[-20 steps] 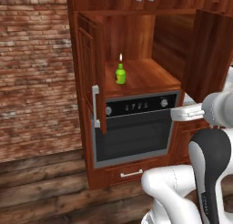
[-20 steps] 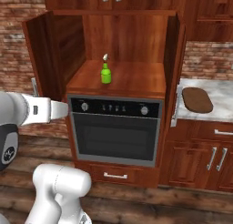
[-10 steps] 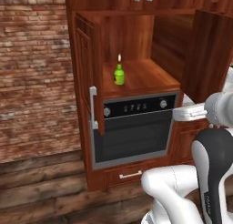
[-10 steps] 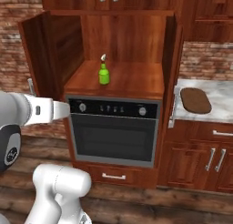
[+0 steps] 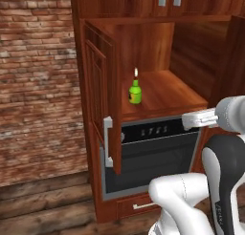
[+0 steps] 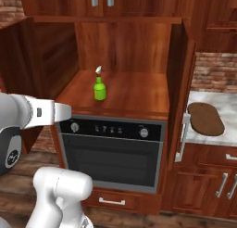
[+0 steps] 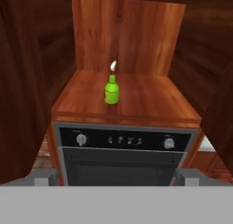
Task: Grab the spray bottle from the cabinet, then place it next to the cutting board for sanitizing. Then grab the dish brush from the countertop next to the sink and place it next to the cutting board.
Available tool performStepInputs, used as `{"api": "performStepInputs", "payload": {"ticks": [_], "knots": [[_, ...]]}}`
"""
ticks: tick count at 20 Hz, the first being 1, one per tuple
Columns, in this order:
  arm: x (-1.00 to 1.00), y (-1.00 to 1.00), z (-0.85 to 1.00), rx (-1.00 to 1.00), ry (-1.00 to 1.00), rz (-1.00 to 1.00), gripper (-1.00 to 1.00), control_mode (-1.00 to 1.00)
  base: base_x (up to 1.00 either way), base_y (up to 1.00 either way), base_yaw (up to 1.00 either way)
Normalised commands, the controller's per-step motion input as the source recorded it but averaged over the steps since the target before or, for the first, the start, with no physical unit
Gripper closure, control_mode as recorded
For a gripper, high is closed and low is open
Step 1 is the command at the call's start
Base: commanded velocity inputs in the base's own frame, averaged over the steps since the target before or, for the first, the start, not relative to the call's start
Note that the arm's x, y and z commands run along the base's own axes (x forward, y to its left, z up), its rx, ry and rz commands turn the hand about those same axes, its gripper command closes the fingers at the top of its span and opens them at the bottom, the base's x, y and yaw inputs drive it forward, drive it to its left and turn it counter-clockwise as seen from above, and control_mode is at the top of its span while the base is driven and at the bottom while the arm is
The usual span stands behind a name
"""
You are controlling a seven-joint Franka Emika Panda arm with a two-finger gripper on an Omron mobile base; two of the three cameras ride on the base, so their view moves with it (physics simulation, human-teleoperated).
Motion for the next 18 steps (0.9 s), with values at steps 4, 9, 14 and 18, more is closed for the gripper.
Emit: {"api": "performStepInputs", "payload": {"ticks": [4, 9, 14, 18], "knots": [[0.00, 0.00, 0.00, 0.00, 0.00, 0.00, -1.00, 1.00, 0.17, -0.25, 0.03], [0.00, 0.00, 0.00, 0.00, 0.00, 0.00, -1.00, 1.00, 0.56, -0.14, 0.04], [0.00, 0.00, 0.00, 0.00, 0.00, 0.00, -1.00, 1.00, 0.57, -0.10, 0.04], [0.00, 0.00, 0.00, 0.00, 0.00, 0.00, -1.00, 1.00, 0.33, -0.19, 0.02]]}}
